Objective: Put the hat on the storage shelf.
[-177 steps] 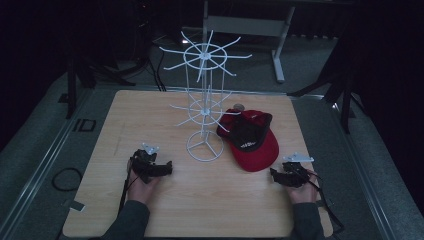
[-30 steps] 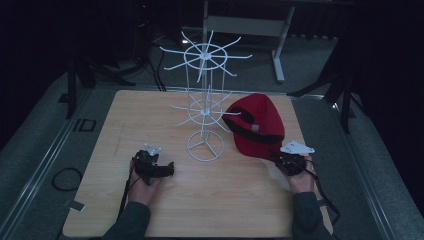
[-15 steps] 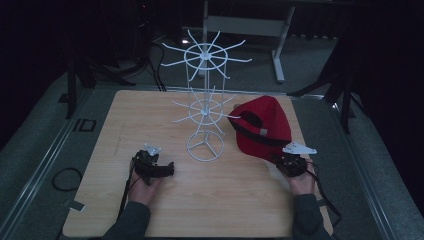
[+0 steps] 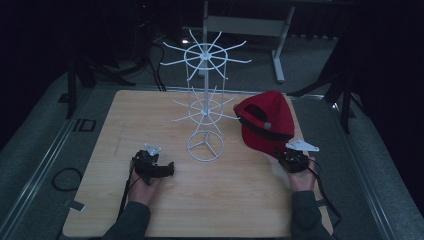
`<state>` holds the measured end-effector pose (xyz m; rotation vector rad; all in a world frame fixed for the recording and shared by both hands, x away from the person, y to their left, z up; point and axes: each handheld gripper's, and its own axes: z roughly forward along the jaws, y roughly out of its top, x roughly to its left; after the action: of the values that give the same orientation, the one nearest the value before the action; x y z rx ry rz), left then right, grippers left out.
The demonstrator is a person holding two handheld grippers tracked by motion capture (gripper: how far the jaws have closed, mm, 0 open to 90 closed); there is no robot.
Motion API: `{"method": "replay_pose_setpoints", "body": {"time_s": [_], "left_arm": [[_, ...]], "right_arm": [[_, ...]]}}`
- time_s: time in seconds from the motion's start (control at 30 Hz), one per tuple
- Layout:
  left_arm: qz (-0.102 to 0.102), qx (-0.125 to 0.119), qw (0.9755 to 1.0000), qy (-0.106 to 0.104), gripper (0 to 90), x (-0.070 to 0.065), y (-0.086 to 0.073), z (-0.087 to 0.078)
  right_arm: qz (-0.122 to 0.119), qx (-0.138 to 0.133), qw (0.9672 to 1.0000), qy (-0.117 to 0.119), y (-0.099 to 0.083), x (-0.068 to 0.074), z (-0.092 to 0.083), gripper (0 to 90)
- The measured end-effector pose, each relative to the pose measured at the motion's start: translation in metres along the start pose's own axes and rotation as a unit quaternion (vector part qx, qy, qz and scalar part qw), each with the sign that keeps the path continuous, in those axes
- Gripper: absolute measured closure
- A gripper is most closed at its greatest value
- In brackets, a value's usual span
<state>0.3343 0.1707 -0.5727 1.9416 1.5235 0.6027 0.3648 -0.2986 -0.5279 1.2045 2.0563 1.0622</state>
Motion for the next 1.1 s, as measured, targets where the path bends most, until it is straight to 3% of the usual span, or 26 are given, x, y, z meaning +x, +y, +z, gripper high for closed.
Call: {"method": "replay_pose_setpoints", "body": {"time_s": [0.33, 1.1], "left_arm": [[0.0, 0.0, 1.0, 0.0, 2.7, 0.0, 0.0, 0.0], [0.0, 0.0, 1.0, -0.001, 2.7, 0.0, 0.0, 0.0]], "right_arm": [[0.0, -0.003, 0.9995, -0.031, 0.012, -0.002, 0.003, 86.1], [0.011, -0.021, 0.9987, -0.045, 0.039, -0.007, 0.003, 86.1]]}}
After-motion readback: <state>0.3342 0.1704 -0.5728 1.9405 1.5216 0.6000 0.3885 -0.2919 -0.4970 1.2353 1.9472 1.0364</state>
